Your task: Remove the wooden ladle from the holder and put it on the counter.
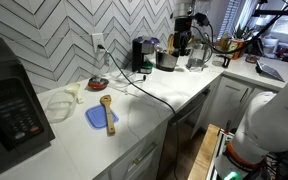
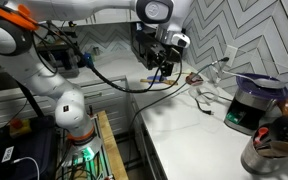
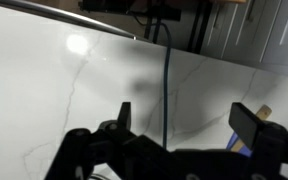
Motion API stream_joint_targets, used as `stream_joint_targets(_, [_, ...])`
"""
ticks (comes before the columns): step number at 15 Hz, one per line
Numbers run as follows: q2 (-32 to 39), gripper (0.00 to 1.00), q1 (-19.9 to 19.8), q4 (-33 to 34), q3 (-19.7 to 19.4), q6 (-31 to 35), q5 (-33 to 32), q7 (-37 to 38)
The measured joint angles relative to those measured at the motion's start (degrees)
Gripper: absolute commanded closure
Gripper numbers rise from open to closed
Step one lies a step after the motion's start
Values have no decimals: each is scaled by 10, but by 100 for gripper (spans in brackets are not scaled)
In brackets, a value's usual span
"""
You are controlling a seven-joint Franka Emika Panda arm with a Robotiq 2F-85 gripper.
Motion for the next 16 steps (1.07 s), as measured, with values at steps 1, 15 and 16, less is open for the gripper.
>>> stream_joint_targets(1, [0, 0, 0, 12, 1, 8, 17, 22])
stream_joint_targets(15, [9, 0, -154, 53, -63, 179, -102, 151])
stream_joint_targets(16, [15, 0, -163, 53, -71, 190, -102, 167])
